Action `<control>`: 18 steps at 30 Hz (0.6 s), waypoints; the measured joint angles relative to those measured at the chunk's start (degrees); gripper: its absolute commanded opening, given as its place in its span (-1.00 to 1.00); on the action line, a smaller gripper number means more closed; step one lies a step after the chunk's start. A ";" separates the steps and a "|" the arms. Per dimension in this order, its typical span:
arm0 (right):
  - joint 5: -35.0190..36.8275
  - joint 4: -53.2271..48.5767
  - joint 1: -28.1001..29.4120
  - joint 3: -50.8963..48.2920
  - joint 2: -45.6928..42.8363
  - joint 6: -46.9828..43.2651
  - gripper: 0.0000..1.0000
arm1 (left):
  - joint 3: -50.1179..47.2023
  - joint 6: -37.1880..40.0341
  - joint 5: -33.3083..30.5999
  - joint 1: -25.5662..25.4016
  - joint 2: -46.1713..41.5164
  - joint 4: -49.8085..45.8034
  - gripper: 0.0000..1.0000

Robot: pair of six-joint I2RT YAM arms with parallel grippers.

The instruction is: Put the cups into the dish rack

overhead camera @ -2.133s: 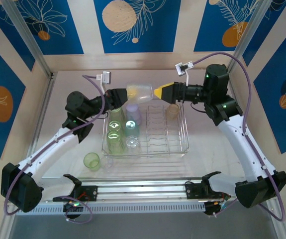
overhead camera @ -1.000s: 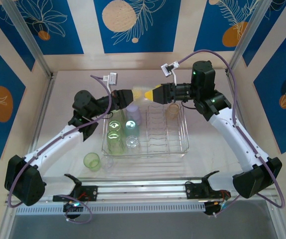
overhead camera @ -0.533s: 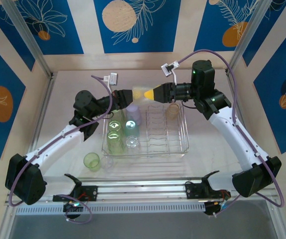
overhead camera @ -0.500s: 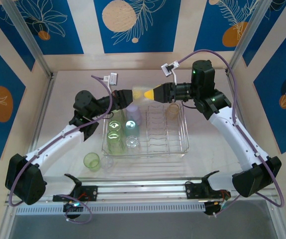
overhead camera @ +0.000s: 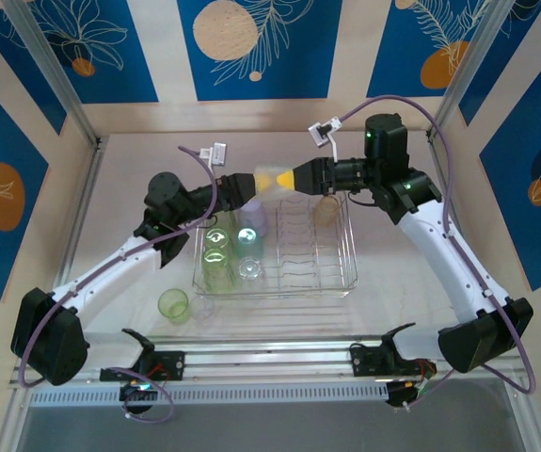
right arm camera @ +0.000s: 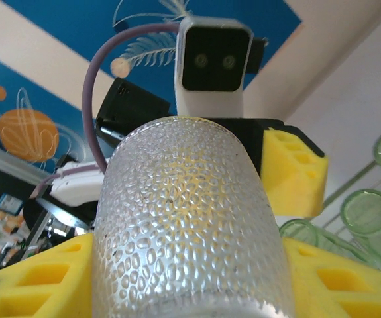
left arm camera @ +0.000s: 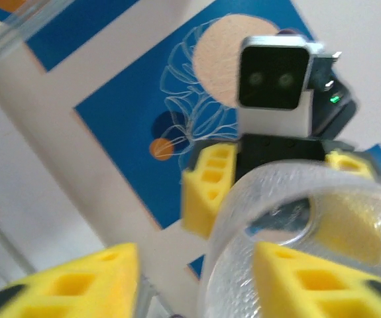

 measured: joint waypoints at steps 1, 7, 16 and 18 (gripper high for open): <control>0.42 -1.53 -0.98 0.55 -0.07 -0.48 -1.00 | 0.22 2.10 -1.05 0.02 -0.31 -4.04 0.59; 4.44 -12.66 -7.48 3.19 -0.76 -4.24 -1.00 | 4.09 17.68 -12.46 0.00 -3.96 -31.78 1.00; 21.84 -34.67 -10.38 10.16 2.43 -14.49 -1.00 | 6.88 31.52 -34.80 0.00 -11.89 -58.90 1.00; 27.08 -38.66 -10.03 10.25 4.11 -16.35 -1.00 | 6.78 32.22 -41.48 0.00 -14.23 -64.02 1.00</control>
